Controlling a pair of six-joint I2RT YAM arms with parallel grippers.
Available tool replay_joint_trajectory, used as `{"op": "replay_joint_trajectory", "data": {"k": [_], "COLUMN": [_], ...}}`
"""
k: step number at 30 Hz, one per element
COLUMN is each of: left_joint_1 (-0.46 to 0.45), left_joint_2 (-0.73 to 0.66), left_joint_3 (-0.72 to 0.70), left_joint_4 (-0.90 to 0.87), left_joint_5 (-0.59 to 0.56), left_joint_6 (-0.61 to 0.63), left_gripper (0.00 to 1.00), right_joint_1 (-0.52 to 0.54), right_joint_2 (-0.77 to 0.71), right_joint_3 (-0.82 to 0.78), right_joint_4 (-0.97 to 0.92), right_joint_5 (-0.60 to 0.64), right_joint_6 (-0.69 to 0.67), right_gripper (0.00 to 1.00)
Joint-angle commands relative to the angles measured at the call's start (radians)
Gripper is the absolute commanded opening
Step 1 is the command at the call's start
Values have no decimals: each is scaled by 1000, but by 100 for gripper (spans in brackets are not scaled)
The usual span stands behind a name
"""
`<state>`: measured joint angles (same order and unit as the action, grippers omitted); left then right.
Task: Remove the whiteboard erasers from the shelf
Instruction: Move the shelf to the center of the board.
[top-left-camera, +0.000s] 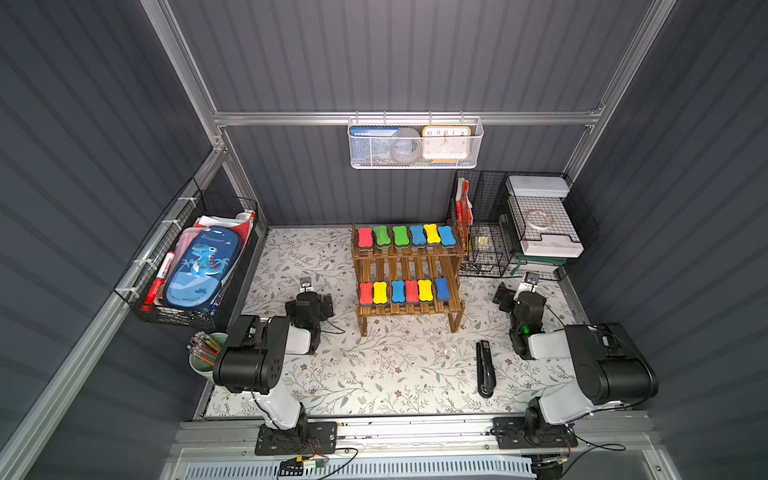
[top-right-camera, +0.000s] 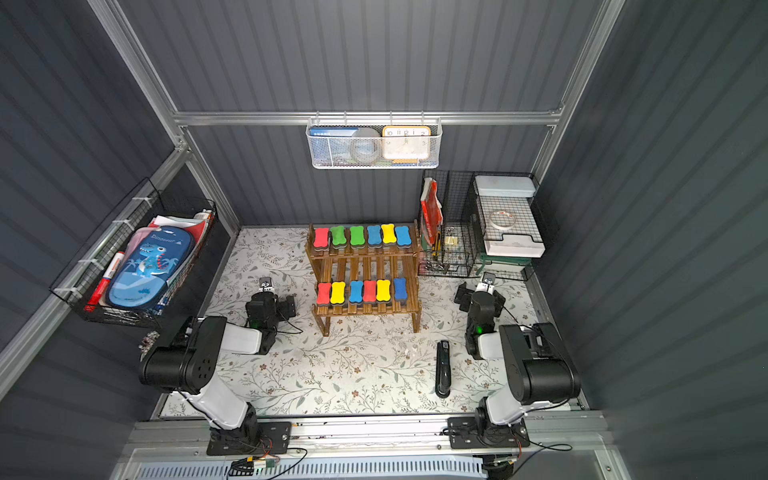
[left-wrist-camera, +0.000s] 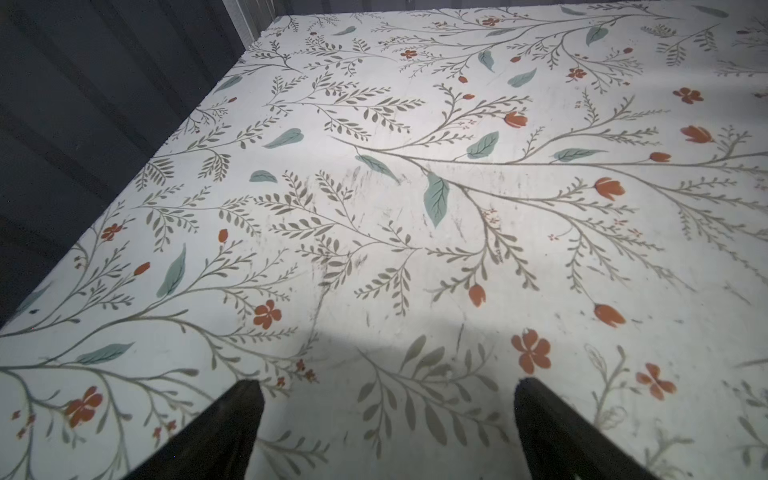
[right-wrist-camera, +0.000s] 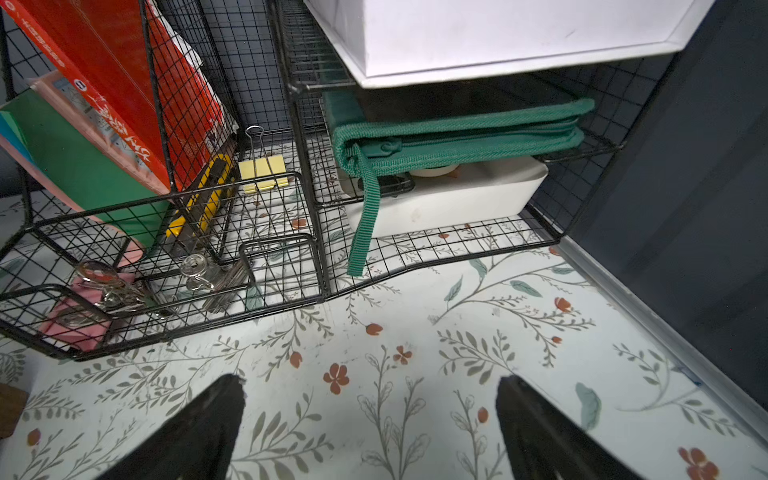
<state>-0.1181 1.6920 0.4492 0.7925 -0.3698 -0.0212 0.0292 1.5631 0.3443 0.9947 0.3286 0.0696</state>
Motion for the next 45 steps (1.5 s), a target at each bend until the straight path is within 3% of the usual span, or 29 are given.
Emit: {"op": "replay_joint_trajectory", "data": {"k": [1, 38, 42, 45], "left_joint_1": [-3, -3, -2, 0], "left_joint_2": [13, 7, -76, -91], "left_joint_3": [16, 10, 128, 195], "left_joint_4": [14, 35, -263, -373], "left_joint_5": [7, 24, -39, -45], "left_joint_6": [16, 18, -17, -15], "left_gripper": [99, 99, 99, 99], "right_joint_1": [5, -2, 4, 3], "right_joint_2": [11, -4, -164, -220], "right_joint_3": [15, 15, 89, 142], "right_joint_4": [12, 10, -319, -439], "right_joint_5": [-6, -15, 36, 20], "right_joint_6": [-2, 0, 35, 31], "right_gripper": [99, 99, 99, 99]}}
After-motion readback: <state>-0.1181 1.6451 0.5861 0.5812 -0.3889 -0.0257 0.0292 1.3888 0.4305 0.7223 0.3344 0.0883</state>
